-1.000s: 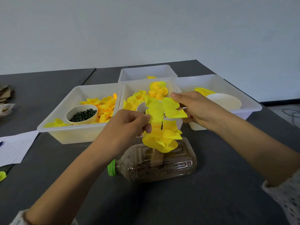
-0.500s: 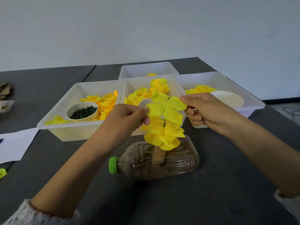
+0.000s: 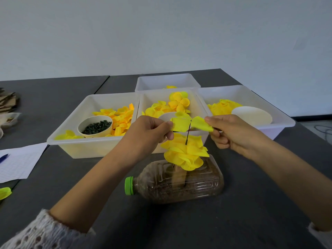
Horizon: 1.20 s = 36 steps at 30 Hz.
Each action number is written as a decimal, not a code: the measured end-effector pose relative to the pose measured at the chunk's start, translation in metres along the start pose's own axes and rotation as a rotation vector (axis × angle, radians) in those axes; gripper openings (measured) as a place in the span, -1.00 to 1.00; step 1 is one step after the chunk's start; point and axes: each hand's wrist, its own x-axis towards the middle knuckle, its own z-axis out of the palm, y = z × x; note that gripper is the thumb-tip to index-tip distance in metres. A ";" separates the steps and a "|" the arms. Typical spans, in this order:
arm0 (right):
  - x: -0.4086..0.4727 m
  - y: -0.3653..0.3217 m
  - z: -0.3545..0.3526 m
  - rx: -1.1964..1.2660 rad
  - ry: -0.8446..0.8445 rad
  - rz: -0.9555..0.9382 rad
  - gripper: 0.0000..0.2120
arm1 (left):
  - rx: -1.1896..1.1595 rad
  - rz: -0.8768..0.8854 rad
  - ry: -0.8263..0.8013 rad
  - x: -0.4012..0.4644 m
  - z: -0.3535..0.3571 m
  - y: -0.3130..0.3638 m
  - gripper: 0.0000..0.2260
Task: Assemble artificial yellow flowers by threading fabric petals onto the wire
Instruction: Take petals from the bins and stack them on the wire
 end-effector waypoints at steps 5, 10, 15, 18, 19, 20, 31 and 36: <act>-0.002 0.008 0.006 -0.062 0.015 0.049 -0.70 | 0.050 -0.018 0.009 0.003 -0.001 -0.002 -0.59; -0.009 0.010 0.009 -0.173 0.053 0.026 -0.68 | 0.118 -0.064 -0.042 -0.006 -0.007 -0.010 -0.58; -0.015 0.003 0.010 -0.252 0.041 0.003 -0.68 | 0.115 -0.056 -0.044 -0.016 -0.006 -0.016 -0.59; -0.015 0.002 0.011 -0.328 0.056 -0.013 -0.63 | 0.149 -0.039 -0.025 -0.017 -0.004 -0.018 -0.59; -0.015 0.004 0.012 -0.366 0.063 -0.013 -0.61 | 0.174 -0.032 -0.026 -0.018 -0.004 -0.020 -0.58; -0.015 0.006 0.013 -0.402 0.070 -0.011 -0.60 | 0.203 -0.026 -0.029 -0.018 -0.003 -0.022 -0.57; -0.010 0.026 0.020 -0.514 0.098 -0.078 -0.63 | 0.327 -0.025 -0.074 -0.014 0.004 -0.038 -0.58; -0.009 0.037 0.021 -0.655 0.142 -0.082 -0.70 | 0.359 -0.035 -0.082 -0.016 0.010 -0.047 -0.62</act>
